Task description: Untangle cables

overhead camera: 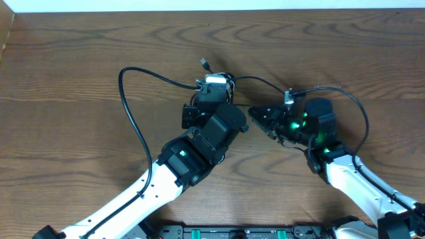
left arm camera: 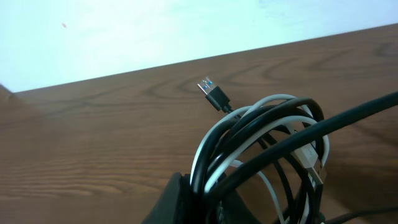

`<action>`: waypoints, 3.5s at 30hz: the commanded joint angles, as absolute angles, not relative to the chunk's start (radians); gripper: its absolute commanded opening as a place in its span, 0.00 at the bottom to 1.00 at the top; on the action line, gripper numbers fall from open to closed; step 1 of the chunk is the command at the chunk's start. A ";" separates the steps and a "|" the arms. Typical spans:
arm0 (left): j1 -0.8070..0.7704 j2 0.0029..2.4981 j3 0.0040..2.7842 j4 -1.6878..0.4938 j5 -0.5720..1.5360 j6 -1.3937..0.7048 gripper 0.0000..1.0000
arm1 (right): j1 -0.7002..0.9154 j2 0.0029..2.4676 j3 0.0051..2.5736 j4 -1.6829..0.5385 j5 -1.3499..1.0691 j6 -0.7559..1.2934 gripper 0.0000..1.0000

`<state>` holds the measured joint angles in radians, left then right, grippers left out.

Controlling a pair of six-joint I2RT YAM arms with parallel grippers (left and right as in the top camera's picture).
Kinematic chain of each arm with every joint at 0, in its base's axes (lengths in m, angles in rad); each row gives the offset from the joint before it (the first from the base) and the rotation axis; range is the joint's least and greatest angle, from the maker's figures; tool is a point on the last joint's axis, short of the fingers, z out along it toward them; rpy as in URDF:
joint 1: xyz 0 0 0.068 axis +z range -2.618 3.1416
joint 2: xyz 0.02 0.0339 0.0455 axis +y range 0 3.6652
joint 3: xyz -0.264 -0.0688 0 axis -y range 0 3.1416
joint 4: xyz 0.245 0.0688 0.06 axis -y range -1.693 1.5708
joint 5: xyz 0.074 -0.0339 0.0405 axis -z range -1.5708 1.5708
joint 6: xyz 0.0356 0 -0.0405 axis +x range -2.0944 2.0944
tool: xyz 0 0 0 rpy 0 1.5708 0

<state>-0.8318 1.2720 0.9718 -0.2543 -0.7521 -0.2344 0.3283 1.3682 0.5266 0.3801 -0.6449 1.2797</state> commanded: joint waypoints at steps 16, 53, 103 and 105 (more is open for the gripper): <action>-0.829 1.261 0.971 -0.245 -0.714 -0.229 0.08 | 0.463 1.373 0.527 0.457 -0.438 1.603 0.39; -0.929 1.261 0.971 -0.196 -0.718 -0.565 0.08 | 0.532 1.388 0.527 0.459 -0.373 1.896 0.34; -0.768 1.281 0.971 -0.355 -0.454 -0.341 0.08 | 0.026 1.210 0.527 0.118 -0.138 0.636 0.01; -0.768 1.288 0.971 -0.355 -0.449 -0.300 0.08 | 0.017 1.209 0.527 0.111 -0.116 0.603 0.01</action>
<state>-0.7723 1.2747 0.9718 -0.3595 -0.5140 -0.3561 0.0334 1.2217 0.5262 0.1192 -0.1535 0.7094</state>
